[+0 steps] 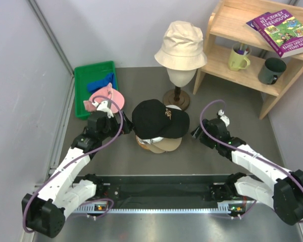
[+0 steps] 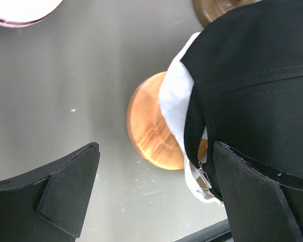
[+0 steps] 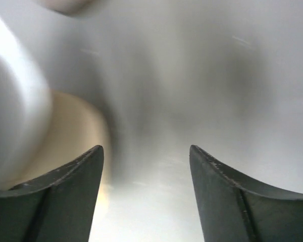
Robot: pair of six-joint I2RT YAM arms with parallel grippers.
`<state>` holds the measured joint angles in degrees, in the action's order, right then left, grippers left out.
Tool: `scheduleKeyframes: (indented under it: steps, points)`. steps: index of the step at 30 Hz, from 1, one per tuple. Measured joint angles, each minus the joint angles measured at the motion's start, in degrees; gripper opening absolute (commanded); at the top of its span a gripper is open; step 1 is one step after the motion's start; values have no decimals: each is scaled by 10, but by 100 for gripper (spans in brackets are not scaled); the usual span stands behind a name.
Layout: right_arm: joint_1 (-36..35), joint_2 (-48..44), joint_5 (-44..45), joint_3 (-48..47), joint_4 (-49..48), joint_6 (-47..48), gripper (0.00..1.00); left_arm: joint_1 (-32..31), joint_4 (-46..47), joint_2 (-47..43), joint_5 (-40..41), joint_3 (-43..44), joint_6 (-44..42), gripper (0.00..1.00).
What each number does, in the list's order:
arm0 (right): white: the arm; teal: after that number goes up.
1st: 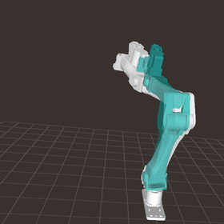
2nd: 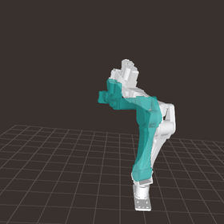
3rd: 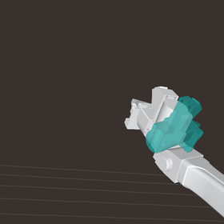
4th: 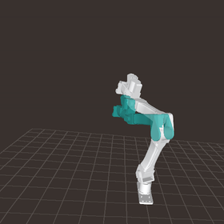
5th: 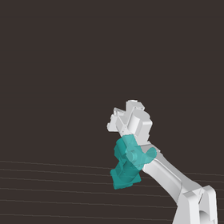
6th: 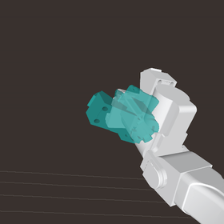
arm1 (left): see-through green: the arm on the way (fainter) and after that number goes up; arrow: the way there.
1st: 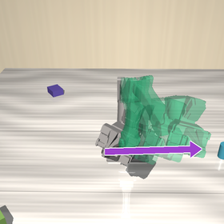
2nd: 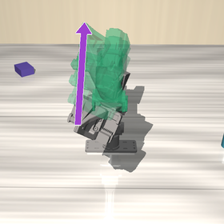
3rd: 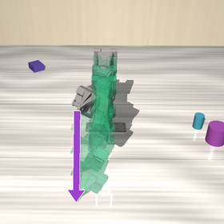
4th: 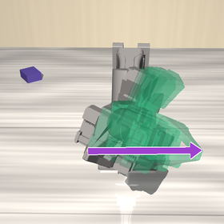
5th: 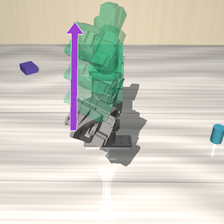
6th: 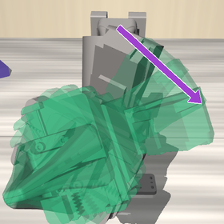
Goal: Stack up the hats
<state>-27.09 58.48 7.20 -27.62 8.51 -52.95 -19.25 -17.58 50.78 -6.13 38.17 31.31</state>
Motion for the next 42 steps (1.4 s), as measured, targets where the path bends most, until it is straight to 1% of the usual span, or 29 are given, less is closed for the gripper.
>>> scheduleKeyframes:
  steps: [3, 6, 10, 13, 15, 18, 22, 25, 28, 31, 34, 35, 37, 38, 39, 41, 42]
  points:
    - [0, 0, 28, 6, 60, 21, 75, 0, -20, 3, 12, 11, -2, 99]
    - [0, -4, 48, 3, 89, 35, 80, 0, -50, 4, 28, 45, -13, 99]
    - [4, -36, 81, -27, 133, 54, 82, 0, -88, 8, 58, 120, -38, 99]
    - [13, -71, 103, -62, 152, 65, 83, 0, -122, 21, 98, 187, -66, 99]
    - [20, -94, 117, -84, 156, 71, 83, 0, -143, 36, 136, 231, -93, 99]
    - [26, -122, 132, -108, 155, 82, 82, 0, -164, 66, 190, 275, -126, 99]
    - [30, -125, 142, -132, 149, 98, 83, 8, -176, 150, 252, 325, -153, 99]
    - [33, -104, 142, -155, 140, 110, 83, 39, -181, 222, 277, 347, -146, 99]
    - [39, -70, 138, -179, 129, 121, 82, 93, -184, 295, 282, 347, -122, 99]
    - [53, -33, 126, -196, 111, 135, 83, 140, -178, 334, 276, 328, -96, 98]
    - [73, 5, 108, -217, 99, 145, 82, 163, -169, 359, 274, 324, -75, 93]
    - [79, 18, 103, -225, 96, 147, 82, 166, -161, 366, 272, 324, -71, 82]
    - [92, 47, 89, -248, 90, 154, 82, 170, -152, 388, 265, 329, -60, 66]
    - [96, 59, 85, -257, 86, 156, 81, 171, -148, 402, 262, 333, -55, 45]
    - [99, 74, 80, -271, 84, 162, 80, 173, -145, 417, 259, 337, -52, 33]
    - [102, 103, 69, -301, 72, 179, 78, 173, -139, 441, 251, 342, -42, 0]
    - [102, 111, 63, -311, 68, 187, 77, 173, -137, 450, 251, 344, -38, 0]
